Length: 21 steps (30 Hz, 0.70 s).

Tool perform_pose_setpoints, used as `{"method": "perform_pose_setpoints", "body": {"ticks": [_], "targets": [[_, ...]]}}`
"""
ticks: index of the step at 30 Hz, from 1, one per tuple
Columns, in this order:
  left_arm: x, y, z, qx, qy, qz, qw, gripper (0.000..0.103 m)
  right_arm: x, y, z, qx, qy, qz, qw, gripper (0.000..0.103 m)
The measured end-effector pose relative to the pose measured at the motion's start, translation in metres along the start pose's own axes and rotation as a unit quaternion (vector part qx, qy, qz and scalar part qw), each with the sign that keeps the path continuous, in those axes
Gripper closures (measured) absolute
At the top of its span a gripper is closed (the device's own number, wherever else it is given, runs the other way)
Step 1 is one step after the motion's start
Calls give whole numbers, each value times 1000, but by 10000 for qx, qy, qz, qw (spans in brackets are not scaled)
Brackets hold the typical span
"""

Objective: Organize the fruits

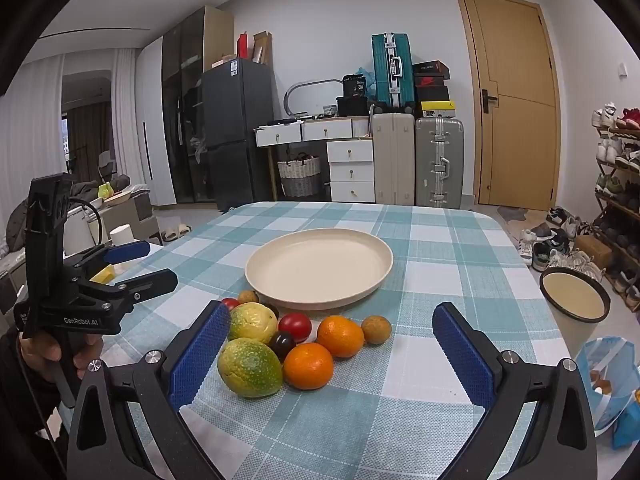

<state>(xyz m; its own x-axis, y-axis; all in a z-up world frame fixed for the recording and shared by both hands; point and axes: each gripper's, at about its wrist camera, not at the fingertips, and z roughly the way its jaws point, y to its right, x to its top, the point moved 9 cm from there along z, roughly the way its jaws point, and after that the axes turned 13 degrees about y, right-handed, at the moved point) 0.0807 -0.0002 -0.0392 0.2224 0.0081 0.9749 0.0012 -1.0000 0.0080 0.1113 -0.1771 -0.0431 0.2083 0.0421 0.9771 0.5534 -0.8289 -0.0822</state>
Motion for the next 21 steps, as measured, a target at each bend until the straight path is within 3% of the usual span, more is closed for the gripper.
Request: {"method": "perform_pose_setpoints", "body": {"ticks": [21], "targets": [[-2,3,2,-56,-52,29,10000,1,5,5,3,-3,-12,0,10000,0]]}}
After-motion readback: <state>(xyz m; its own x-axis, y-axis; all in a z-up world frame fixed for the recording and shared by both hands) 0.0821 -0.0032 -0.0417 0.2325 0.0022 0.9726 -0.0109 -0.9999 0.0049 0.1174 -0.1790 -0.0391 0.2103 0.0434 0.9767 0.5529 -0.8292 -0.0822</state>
